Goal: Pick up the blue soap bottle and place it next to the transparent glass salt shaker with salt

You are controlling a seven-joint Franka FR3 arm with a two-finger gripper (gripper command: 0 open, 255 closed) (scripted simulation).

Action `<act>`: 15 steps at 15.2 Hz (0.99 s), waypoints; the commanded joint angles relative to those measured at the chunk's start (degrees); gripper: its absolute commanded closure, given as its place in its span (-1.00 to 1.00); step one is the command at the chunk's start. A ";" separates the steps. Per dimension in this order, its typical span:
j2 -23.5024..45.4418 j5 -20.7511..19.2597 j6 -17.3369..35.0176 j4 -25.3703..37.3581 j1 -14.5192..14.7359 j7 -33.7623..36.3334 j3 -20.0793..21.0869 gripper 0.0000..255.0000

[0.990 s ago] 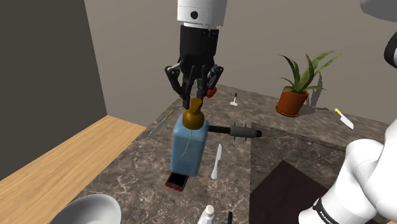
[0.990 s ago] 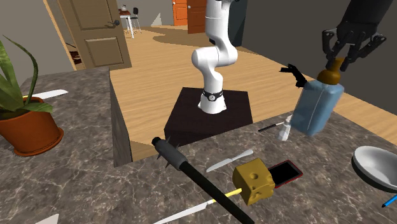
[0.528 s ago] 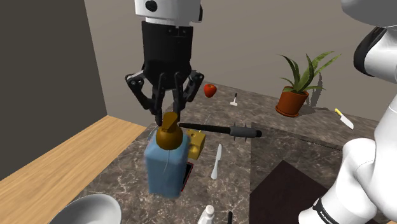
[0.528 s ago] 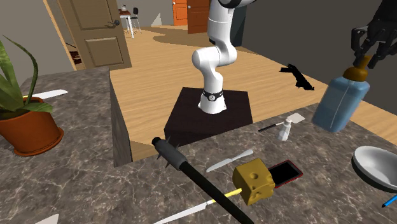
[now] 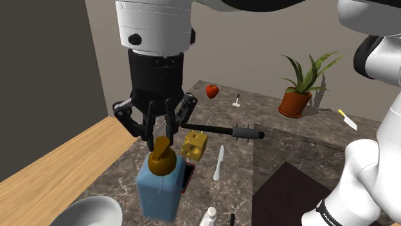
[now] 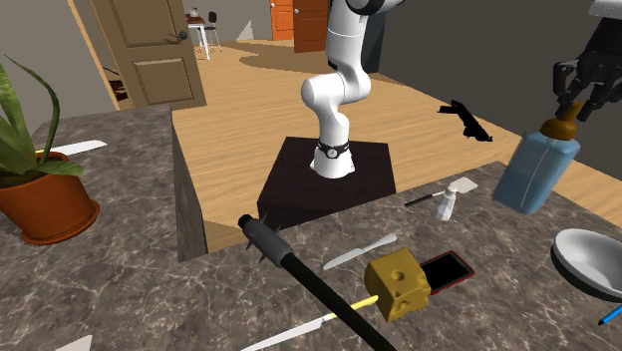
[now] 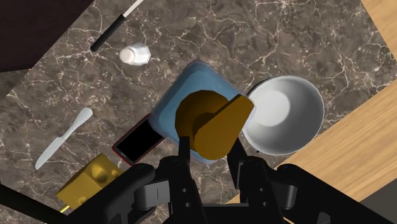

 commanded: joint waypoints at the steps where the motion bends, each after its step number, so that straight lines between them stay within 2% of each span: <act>1: -0.33 0.13 1.55 -1.79 -0.18 -0.13 -0.07 1.00; 15: -1.20 0.42 12.66 -13.70 -0.79 -0.30 -0.33 1.00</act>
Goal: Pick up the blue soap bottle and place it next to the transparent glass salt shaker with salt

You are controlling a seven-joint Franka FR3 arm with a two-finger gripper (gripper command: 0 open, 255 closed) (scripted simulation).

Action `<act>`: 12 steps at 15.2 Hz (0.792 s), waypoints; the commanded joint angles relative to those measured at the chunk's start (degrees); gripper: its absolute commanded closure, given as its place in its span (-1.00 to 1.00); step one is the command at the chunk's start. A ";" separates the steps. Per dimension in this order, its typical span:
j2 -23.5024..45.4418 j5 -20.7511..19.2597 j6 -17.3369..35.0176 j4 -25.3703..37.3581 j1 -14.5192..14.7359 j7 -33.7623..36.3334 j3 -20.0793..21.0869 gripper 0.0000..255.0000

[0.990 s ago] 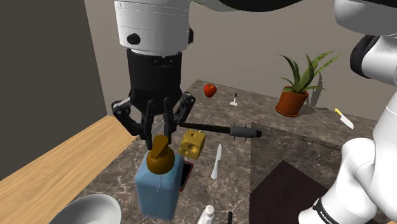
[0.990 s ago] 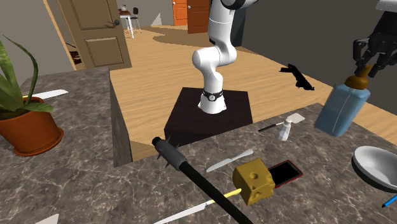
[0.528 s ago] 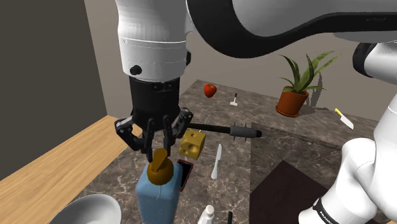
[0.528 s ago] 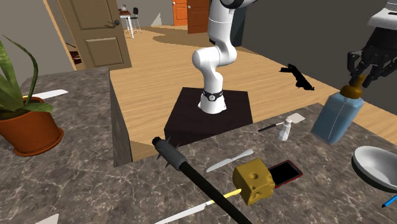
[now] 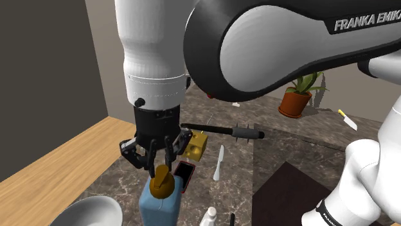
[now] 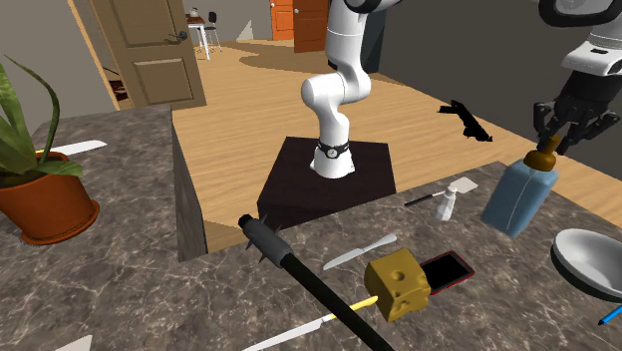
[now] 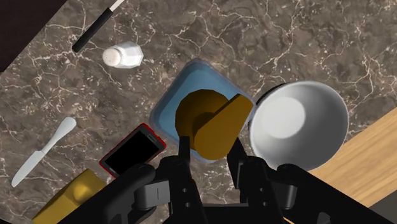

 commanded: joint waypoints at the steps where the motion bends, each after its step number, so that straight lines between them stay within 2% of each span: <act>1: 0.05 -0.05 1.53 -1.42 -0.04 0.03 -0.04 1.00; 10: 1.10 -0.59 8.08 -7.02 -0.05 0.36 -0.20 1.00; 12: 1.10 -0.59 8.08 -7.02 -0.05 0.36 -0.20 1.00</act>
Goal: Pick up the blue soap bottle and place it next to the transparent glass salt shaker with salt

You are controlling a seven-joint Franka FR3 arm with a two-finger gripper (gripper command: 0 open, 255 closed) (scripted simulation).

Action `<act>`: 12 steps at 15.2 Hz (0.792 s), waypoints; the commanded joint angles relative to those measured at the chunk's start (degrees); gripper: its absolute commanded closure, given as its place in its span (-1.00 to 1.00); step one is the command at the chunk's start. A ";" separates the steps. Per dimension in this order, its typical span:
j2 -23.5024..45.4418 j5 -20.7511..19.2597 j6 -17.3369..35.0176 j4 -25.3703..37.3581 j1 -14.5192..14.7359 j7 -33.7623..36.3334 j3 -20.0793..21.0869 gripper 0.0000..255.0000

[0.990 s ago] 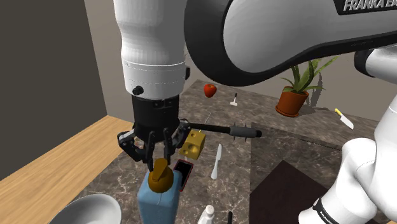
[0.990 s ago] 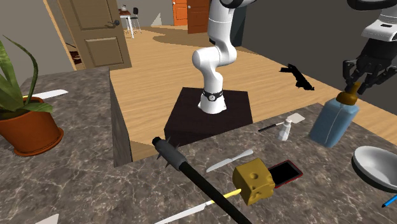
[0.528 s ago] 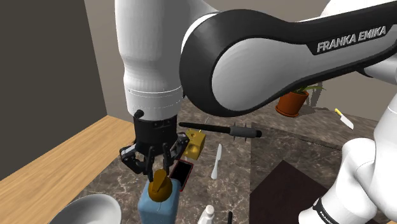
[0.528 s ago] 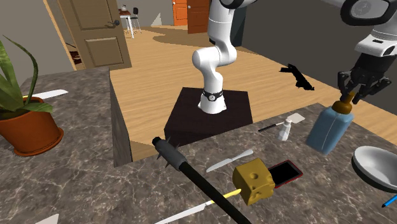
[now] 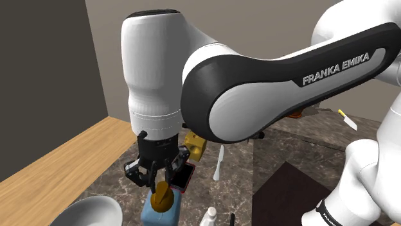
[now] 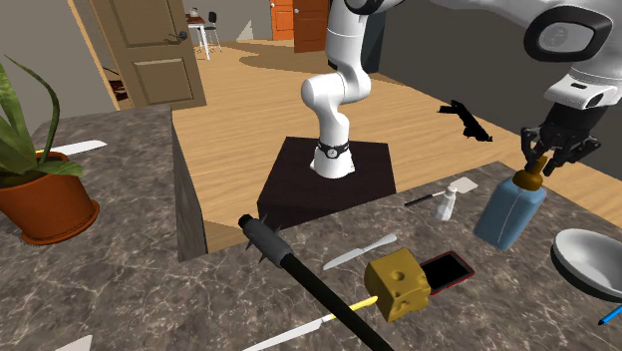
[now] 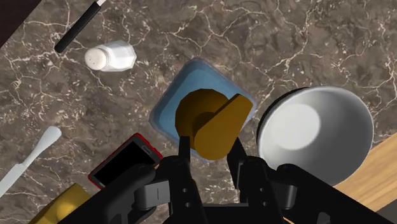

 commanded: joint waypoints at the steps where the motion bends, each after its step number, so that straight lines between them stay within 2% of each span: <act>1: 0.09 -0.05 0.17 -0.03 0.03 0.06 0.01 1.00; 5: 0.10 -0.05 0.17 -0.02 0.03 0.06 0.01 1.00; 6: 0.09 -0.05 0.17 -0.03 0.03 0.06 0.00 -1.00; 11: 0.08 -0.05 0.17 -0.04 0.03 0.05 0.00 -1.00; 12: -0.24 0.12 -1.66 1.50 0.02 -0.06 0.05 -1.00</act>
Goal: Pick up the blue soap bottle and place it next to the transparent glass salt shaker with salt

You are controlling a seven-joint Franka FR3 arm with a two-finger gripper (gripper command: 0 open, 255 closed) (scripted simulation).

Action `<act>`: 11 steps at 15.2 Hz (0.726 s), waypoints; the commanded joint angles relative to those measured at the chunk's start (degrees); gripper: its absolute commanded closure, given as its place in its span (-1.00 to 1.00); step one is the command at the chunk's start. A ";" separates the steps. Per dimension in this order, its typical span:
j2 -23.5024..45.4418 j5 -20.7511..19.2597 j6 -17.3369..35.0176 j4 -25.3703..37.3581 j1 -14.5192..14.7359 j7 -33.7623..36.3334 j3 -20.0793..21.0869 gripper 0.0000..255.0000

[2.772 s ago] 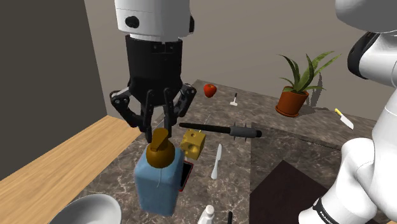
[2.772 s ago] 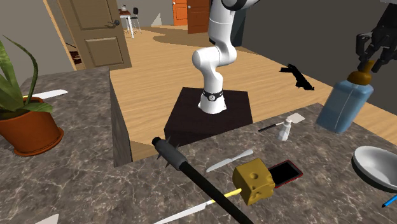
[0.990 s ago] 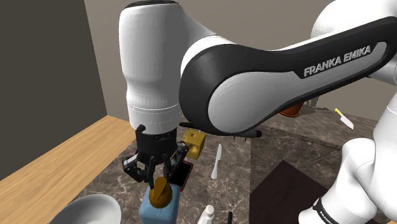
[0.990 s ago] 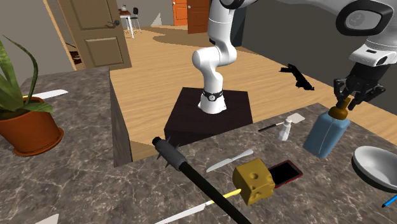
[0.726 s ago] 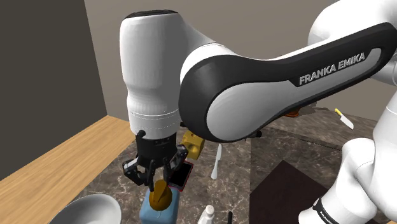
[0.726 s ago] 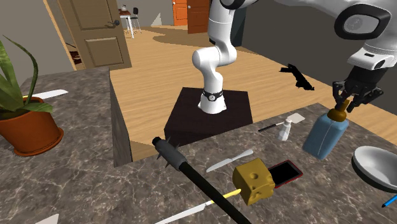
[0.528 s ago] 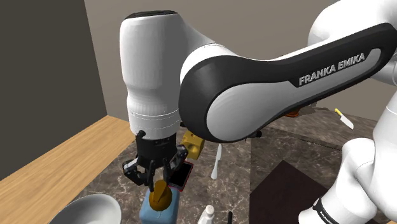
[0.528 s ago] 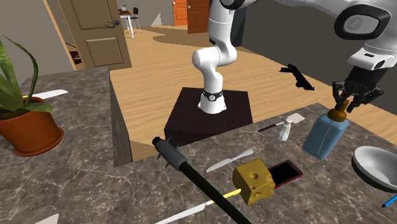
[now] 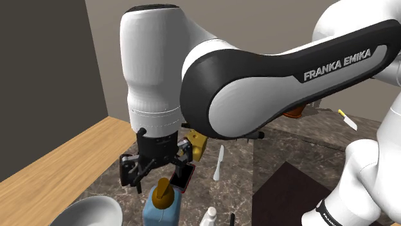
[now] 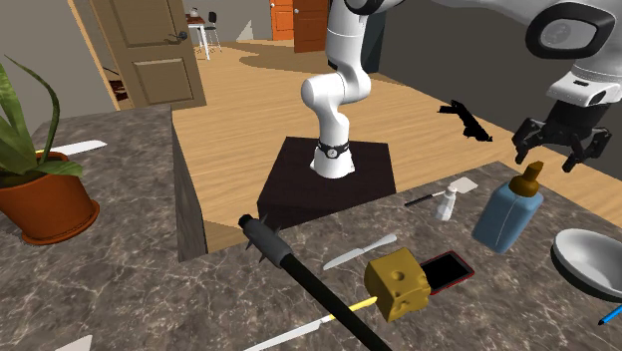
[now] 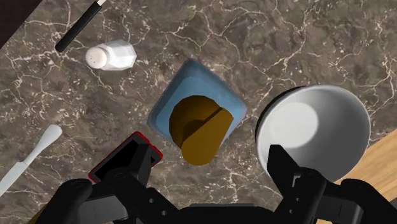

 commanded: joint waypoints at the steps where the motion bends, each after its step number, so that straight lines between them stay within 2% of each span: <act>1: -0.52 0.26 -2.81 2.32 0.03 -0.11 0.10 -1.00; 3: -0.76 0.41 -6.18 5.48 0.08 -0.22 0.17 -1.00; 11: -0.76 0.41 -6.18 5.48 0.08 -0.22 0.17 -1.00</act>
